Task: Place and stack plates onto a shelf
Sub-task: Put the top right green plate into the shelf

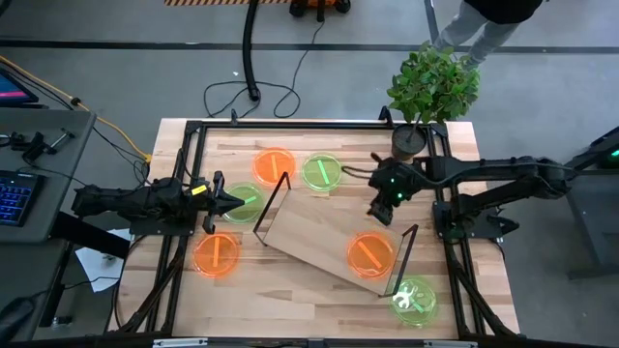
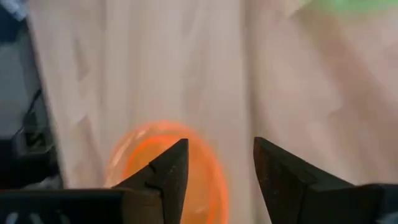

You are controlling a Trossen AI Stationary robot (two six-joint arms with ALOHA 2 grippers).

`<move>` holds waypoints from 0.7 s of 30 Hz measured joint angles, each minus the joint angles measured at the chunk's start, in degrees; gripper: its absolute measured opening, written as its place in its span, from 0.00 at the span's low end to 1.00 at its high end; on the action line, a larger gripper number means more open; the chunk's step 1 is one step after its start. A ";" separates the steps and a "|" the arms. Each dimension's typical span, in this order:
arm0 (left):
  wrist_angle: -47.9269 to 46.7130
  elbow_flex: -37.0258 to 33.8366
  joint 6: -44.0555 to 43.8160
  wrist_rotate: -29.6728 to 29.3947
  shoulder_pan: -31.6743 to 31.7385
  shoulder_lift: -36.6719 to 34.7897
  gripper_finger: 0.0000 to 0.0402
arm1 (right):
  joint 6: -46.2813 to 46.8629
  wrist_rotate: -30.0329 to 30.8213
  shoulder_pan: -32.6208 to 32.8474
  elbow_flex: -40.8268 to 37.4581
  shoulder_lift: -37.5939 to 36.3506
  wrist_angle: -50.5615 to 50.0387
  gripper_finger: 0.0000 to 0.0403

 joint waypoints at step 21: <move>0.02 0.00 0.01 0.00 0.00 -0.02 0.00 | 31.47 15.12 -8.00 -12.90 1.77 24.18 0.40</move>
